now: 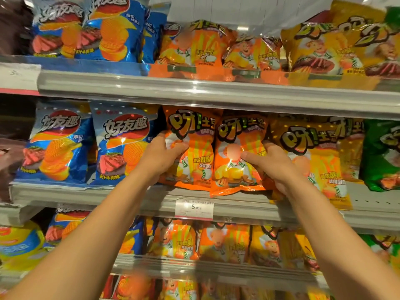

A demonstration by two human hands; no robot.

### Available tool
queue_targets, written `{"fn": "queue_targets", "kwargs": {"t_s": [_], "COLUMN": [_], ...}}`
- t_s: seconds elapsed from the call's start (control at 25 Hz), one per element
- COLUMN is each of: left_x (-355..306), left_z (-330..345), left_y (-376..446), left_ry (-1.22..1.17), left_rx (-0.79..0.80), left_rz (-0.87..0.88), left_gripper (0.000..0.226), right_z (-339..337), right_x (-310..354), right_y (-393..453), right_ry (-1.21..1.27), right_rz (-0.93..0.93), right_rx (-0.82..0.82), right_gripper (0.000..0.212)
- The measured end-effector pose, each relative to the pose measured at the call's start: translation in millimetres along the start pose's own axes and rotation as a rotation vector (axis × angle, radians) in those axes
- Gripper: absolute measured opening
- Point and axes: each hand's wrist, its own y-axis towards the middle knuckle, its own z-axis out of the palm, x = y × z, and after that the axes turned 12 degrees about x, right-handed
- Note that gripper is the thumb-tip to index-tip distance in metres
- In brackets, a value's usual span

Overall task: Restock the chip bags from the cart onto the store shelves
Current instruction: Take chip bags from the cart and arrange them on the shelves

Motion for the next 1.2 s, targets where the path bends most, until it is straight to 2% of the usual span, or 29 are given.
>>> {"fn": "queue_targets", "kwargs": {"t_s": [0.24, 0.44, 0.56, 0.68, 0.84, 0.92, 1.04, 1.12, 1.2], "left_x": [10.6, 13.8, 17.3, 19.1, 23.9, 24.6, 20.0, 18.3, 20.0], "left_z": [-1.1, -9.1, -6.9, 1.9, 1.6, -3.4, 2.7, 17.7, 35.0], "left_y": [-2.7, 4.1, 4.1, 5.1, 6.4, 7.4, 7.5, -2.4, -25.0], "left_ry": [-0.096, -0.170, -0.150, -0.056, 0.006, 0.033, 0.196, 0.433, 0.618], "left_rx": [0.060, 0.129, 0.152, 0.114, 0.097, 0.104, 0.018, -0.151, -0.300], "left_rz": [-0.032, -0.097, -0.089, -0.138, -0.081, -0.065, -0.051, 0.005, 0.166], "left_gripper": [0.046, 0.057, 0.053, 0.063, 0.056, 0.055, 0.059, 0.067, 0.072], "right_z": [8.0, 8.3, 1.3, 0.5, 2.3, 0.8, 4.1, 10.3, 19.5], "right_x": [-9.3, -19.2, -22.6, -21.9, -24.2, -25.2, -23.2, -24.3, -25.9], "right_y": [0.2, 4.5, 5.2, 6.2, 5.6, 4.2, 3.3, 0.8, -6.9], "right_ry": [0.219, 0.380, 0.388, 0.380, 0.364, 0.355, 0.207, -0.093, -0.384], "right_rz": [0.030, 0.053, 0.074, 0.099, 0.055, 0.036, 0.030, 0.011, -0.074], "right_rx": [0.057, 0.018, 0.046, 0.052, 0.026, 0.031, -0.004, -0.102, -0.236], "right_gripper": [0.052, 0.049, 0.048, 0.045, 0.029, 0.028, 0.031, 0.052, 0.073]}}
